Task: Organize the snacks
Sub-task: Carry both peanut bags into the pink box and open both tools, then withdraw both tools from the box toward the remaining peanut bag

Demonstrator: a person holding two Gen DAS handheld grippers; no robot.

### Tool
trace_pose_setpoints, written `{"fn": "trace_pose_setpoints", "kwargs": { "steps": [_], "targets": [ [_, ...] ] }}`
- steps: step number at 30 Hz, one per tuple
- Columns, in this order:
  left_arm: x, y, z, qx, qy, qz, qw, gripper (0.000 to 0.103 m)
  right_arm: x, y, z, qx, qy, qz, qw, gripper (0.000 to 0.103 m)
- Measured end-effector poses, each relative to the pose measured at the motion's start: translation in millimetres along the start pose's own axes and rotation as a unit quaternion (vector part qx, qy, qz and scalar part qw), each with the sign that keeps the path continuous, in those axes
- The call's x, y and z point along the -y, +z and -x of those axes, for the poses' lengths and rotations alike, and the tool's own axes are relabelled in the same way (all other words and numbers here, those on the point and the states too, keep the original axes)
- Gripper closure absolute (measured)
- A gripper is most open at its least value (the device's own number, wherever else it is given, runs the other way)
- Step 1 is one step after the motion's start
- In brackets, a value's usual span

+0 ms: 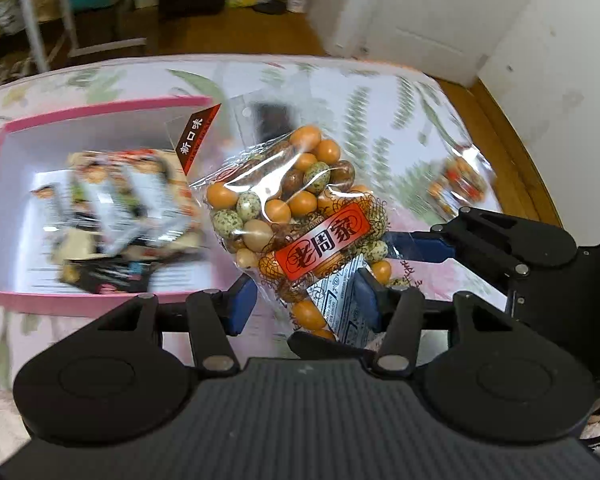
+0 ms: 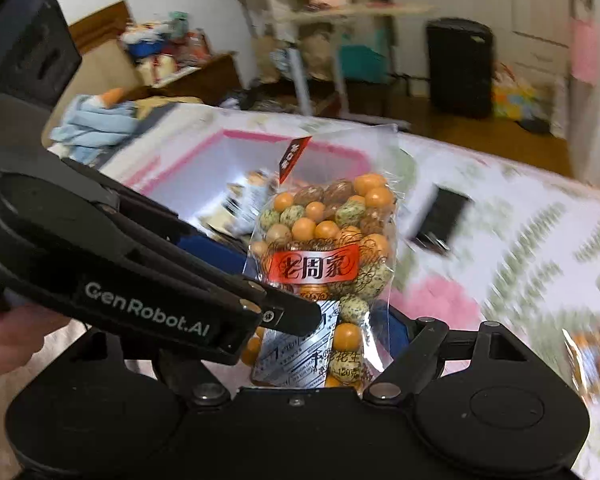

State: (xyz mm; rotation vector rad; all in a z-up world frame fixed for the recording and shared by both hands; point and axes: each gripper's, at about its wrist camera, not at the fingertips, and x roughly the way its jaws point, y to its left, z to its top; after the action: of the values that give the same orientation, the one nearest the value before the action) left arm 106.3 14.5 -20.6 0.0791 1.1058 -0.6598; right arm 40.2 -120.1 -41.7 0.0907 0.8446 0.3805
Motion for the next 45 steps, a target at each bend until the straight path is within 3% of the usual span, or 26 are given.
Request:
{"fn": "trace_pose_setpoints", "kwargs": {
  "steps": [4, 9, 18, 24, 26, 27, 29, 31, 34, 39, 45],
  "targets": [
    [-38, 10, 17, 0.015, 0.034, 0.02, 0.9991, 0.052, -20, 32, -30, -0.001, 0.026, 0.034, 0.999, 0.019],
    [-88, 26, 19, 0.014, 0.053, 0.059, 0.9967, 0.052, -35, 63, -65, -0.011, 0.068, 0.031, 0.997, 0.019],
    [-159, 31, 6, 0.015, 0.083, 0.113, 0.99, 0.05, -39, 85, -132, -0.062, 0.148, -0.047, 0.986, 0.019],
    [-195, 37, -4, 0.021, 0.109, 0.129, 0.9855, 0.049, -55, 98, -170, -0.063, 0.149, -0.04, 0.986, 0.019],
    [-205, 37, -8, 0.021, 0.126, 0.138, 0.9822, 0.045, -58, 102, -182, -0.066, 0.149, -0.041, 0.986, 0.02],
    [-207, 35, -10, 0.023, 0.14, 0.14, 0.9799, 0.038, -60, 102, -184, -0.057, 0.135, -0.035, 0.989, 0.02],
    [-201, 33, -10, 0.037, 0.183, 0.122, 0.9749, 0.031, -70, 100, -181, -0.033, 0.089, -0.004, 0.996, 0.019],
    [-191, 31, -11, 0.041, 0.192, 0.087, 0.9766, 0.031, -78, 96, -173, -0.027, 0.071, 0.03, 0.997, 0.019],
    [-185, 28, -8, 0.038, 0.176, 0.087, 0.9798, 0.031, -75, 91, -155, -0.025, 0.075, 0.032, 0.996, 0.018],
    [-165, 25, 4, 0.048, 0.149, 0.08, 0.9844, 0.031, -57, 81, -112, -0.01, 0.045, 0.024, 0.999, 0.017],
    [-122, 24, 26, 0.056, 0.078, 0.054, 0.994, 0.035, -19, 59, -43, 0.01, 0.025, -0.013, 1.0, 0.017]
  ]
}}
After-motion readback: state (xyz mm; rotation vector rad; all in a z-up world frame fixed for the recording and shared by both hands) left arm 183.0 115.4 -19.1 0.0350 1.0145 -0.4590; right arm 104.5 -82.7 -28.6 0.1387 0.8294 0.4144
